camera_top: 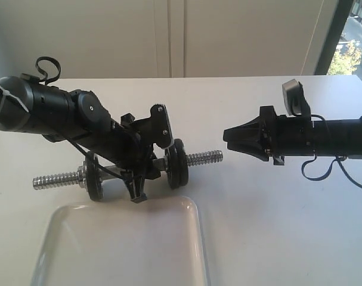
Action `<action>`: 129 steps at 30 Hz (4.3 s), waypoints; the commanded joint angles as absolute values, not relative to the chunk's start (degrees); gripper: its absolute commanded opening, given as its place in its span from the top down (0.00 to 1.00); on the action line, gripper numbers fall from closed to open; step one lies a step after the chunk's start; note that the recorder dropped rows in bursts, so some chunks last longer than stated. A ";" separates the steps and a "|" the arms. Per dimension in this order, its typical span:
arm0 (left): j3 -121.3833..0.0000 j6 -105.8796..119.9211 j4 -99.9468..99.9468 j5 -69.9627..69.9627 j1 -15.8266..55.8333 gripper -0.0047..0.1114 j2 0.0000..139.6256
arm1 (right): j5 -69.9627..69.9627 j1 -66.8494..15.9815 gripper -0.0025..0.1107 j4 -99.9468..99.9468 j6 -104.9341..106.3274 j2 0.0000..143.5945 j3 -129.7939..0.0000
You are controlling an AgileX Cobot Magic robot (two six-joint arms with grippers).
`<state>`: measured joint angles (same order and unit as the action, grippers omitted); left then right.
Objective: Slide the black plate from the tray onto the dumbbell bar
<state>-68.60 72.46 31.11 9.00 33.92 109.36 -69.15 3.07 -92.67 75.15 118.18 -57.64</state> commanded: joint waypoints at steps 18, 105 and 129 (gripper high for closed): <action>-69.99 71.89 32.45 10.53 33.86 0.75 106.47 | -69.96 3.47 0.71 -93.56 76.18 117.64 -57.90; -69.99 71.89 32.12 13.15 33.86 0.32 109.69 | -65.51 3.34 0.98 -72.24 62.60 47.54 -56.46; -69.99 71.89 32.11 11.82 33.86 0.32 109.69 | -64.05 3.34 0.98 -65.82 56.32 40.63 -56.46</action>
